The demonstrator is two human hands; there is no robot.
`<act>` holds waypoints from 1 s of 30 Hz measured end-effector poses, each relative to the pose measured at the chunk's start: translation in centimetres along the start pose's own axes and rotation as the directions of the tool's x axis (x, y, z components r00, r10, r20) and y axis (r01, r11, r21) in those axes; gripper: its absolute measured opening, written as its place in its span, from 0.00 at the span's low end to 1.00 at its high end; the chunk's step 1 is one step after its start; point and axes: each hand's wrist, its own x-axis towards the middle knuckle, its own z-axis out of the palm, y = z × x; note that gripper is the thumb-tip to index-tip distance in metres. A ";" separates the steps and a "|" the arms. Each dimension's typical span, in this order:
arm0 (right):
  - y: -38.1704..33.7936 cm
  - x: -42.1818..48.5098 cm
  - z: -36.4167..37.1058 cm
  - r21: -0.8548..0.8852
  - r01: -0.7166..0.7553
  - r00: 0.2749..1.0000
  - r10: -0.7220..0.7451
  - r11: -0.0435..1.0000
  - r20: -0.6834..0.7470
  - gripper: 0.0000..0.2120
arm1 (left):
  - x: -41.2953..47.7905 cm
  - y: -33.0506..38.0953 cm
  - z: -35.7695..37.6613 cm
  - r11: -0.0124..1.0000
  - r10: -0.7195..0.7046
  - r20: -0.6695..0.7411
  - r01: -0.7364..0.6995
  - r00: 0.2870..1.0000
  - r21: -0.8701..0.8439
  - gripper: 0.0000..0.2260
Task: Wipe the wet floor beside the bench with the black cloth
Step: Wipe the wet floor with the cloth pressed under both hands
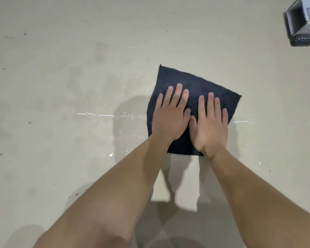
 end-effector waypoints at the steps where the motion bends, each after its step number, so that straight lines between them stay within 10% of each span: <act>1: -0.7 -2.0 0.3 0.015 -0.014 1.000 0.014 1.000 -0.002 0.32 | -2.1 -0.3 0.0 1.000 0.011 0.008 -0.011 1.000 0.004 0.27; 7: -5.1 -12.2 2.2 -0.021 0.102 0.989 -0.099 0.995 0.106 0.32 | -15.3 -3.3 0.6 0.995 -0.097 0.105 0.096 0.990 0.018 0.27; 19: -6.5 -2.7 1.7 0.025 0.146 0.989 -0.146 0.989 -0.020 0.31 | -6.5 -5.5 -0.3 0.990 -0.126 -0.016 0.127 0.992 0.060 0.26; 30: -14.1 -15.8 5.0 -0.037 0.535 0.833 -0.520 0.844 0.190 0.32 | -26.9 -9.4 1.8 0.811 -0.583 0.022 0.583 0.812 -0.052 0.28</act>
